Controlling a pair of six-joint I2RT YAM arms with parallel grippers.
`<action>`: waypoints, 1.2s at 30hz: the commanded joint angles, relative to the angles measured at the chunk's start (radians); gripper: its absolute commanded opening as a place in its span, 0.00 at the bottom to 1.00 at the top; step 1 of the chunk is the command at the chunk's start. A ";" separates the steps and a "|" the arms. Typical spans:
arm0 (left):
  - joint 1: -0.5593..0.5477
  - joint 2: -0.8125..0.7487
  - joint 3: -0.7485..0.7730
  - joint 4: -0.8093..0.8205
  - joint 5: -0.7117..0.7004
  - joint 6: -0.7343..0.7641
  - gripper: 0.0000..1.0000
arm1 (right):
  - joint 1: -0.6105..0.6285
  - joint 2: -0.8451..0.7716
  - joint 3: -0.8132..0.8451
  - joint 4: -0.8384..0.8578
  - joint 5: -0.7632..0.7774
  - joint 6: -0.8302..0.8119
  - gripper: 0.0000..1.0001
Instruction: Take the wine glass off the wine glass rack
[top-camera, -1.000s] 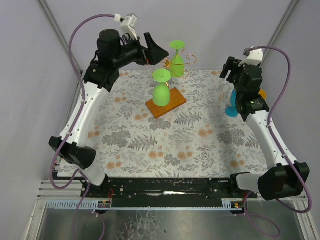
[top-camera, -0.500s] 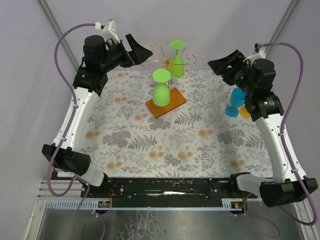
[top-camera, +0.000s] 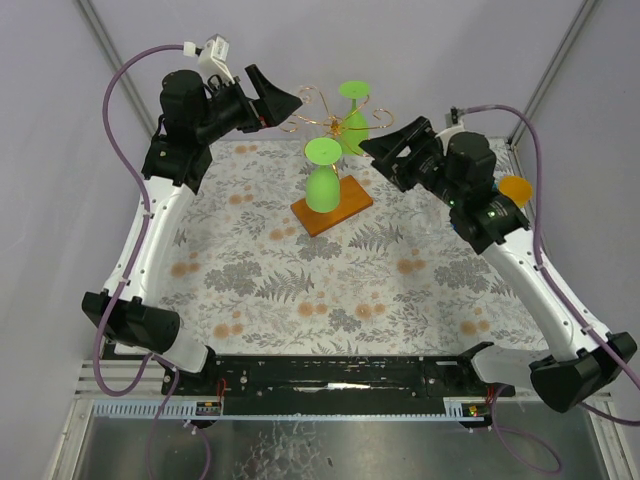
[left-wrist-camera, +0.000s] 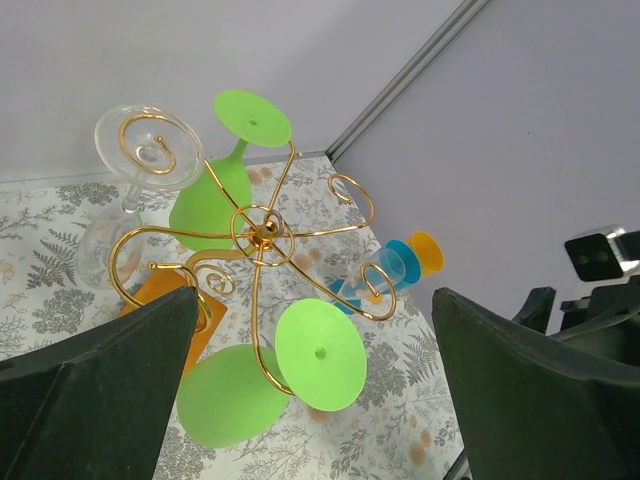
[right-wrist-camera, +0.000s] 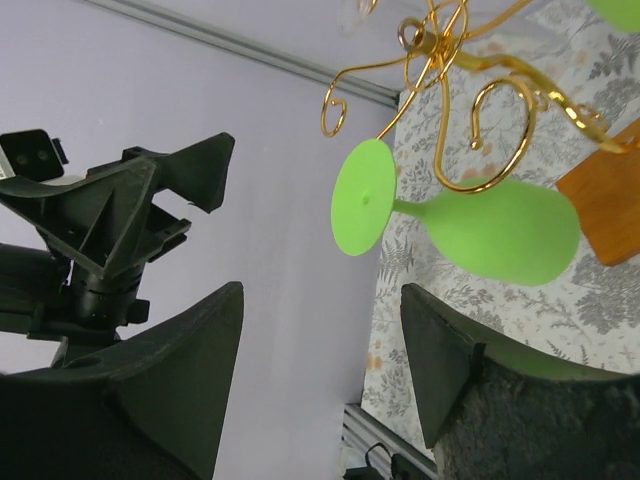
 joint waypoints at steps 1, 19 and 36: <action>0.016 -0.015 -0.008 0.073 0.025 0.000 1.00 | 0.072 0.047 0.026 0.065 0.093 0.076 0.71; 0.043 -0.029 -0.034 0.085 0.052 -0.007 1.00 | 0.119 0.211 0.062 0.162 0.091 0.220 0.55; 0.046 -0.020 -0.038 0.101 0.056 -0.025 1.00 | 0.118 0.229 0.049 0.197 0.068 0.246 0.28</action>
